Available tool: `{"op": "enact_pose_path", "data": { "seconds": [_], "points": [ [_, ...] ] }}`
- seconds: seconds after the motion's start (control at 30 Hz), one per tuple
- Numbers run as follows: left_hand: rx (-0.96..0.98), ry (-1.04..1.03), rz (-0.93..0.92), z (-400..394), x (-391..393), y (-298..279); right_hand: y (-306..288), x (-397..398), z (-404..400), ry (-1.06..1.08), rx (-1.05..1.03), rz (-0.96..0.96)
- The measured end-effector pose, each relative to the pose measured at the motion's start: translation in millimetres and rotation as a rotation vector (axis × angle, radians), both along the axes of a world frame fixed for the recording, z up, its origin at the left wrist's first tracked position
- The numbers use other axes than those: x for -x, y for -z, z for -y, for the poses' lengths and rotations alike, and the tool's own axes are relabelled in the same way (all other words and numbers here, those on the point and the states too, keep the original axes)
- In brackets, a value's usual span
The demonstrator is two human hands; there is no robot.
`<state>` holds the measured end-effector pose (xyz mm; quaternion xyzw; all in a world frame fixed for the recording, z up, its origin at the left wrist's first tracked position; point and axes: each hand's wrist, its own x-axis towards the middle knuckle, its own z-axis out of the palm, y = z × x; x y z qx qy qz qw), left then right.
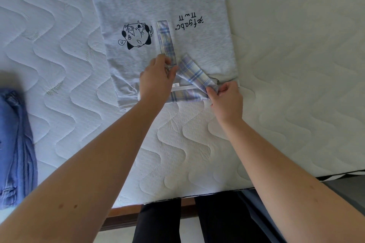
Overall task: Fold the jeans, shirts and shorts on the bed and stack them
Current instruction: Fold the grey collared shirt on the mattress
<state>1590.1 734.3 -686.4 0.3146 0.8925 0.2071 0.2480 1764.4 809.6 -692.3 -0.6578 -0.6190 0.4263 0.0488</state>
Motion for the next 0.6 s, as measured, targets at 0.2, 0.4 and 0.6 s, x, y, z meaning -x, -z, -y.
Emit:
{"op": "enact_pose_path", "data": {
  "seconds": [0.2,0.4,0.6],
  "points": [
    [-0.129,0.052,-0.245,61.4,-5.2,-6.4,-5.1,-4.3,4.0,-0.402,-0.430,0.140],
    [0.043,0.291,-0.285,117.2,-18.8,10.7,11.0,-3.4,16.0,-0.929,-0.656,0.174],
    [-0.053,0.369,-0.277,110.5,-8.0,15.1,16.4,-3.5,4.6,-1.080,-0.565,0.228]
  ]
}}
